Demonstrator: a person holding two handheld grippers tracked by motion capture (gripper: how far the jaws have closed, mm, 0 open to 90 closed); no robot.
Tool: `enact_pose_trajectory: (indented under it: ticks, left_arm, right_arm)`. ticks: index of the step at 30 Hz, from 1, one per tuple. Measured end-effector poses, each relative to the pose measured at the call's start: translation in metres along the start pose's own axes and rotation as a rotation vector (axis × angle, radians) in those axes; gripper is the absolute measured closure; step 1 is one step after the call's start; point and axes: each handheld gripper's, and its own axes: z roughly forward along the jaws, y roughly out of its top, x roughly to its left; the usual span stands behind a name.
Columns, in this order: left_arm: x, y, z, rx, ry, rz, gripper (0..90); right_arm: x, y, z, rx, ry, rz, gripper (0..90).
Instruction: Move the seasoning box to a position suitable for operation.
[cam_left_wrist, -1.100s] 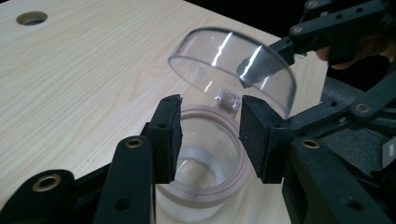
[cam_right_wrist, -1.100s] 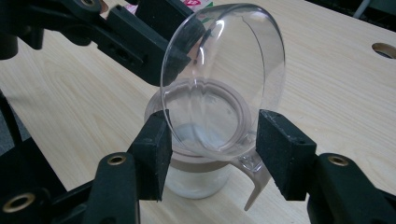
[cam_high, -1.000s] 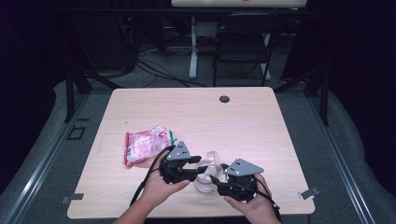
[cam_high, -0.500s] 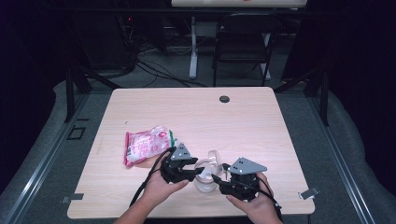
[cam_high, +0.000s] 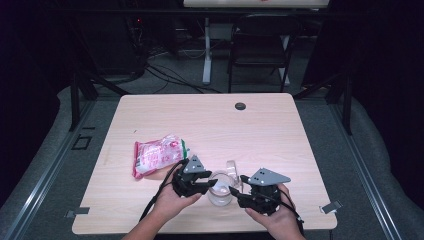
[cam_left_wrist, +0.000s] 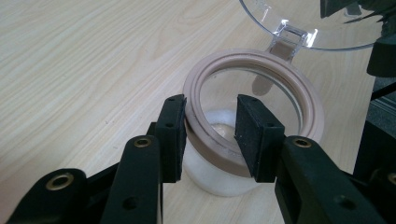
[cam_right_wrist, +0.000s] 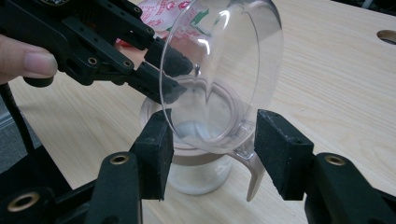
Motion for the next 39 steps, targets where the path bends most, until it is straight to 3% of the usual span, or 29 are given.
enact_pose_trajectory:
  ticks: [8,11,15,20,26,32,39]
  left_arm:
    - [0.000,0.000,0.000,-0.001,0.004,0.011,63.8]
    - [-0.001,0.000,0.000,-0.003,0.008,0.014,64.3]
    - [-0.001,0.000,0.000,-0.003,0.011,0.014,64.5]
    - [-0.001,0.000,0.000,-0.002,0.011,0.015,64.7]
    - [-0.001,0.000,0.000,-0.003,0.011,0.009,64.8]
    - [0.000,0.000,0.000,-0.002,0.017,-0.002,61.3]
    - [0.001,0.000,-0.003,-0.030,0.019,-0.016,59.6]
  right_arm:
    - [-0.009,-0.002,-0.006,0.015,0.004,0.023,46.4]
    - [-0.015,-0.008,-0.003,0.046,-0.021,0.024,48.0]
    - [-0.017,-0.011,0.000,0.046,-0.008,0.040,48.0]
    - [-0.018,-0.014,0.002,0.069,-0.016,0.000,48.3]
    - [-0.024,-0.024,0.003,0.085,0.017,-0.073,47.2]
    - [-0.040,-0.045,0.016,0.081,0.049,0.008,54.5]
    - [-0.039,-0.051,0.028,0.089,0.030,0.015,62.9]
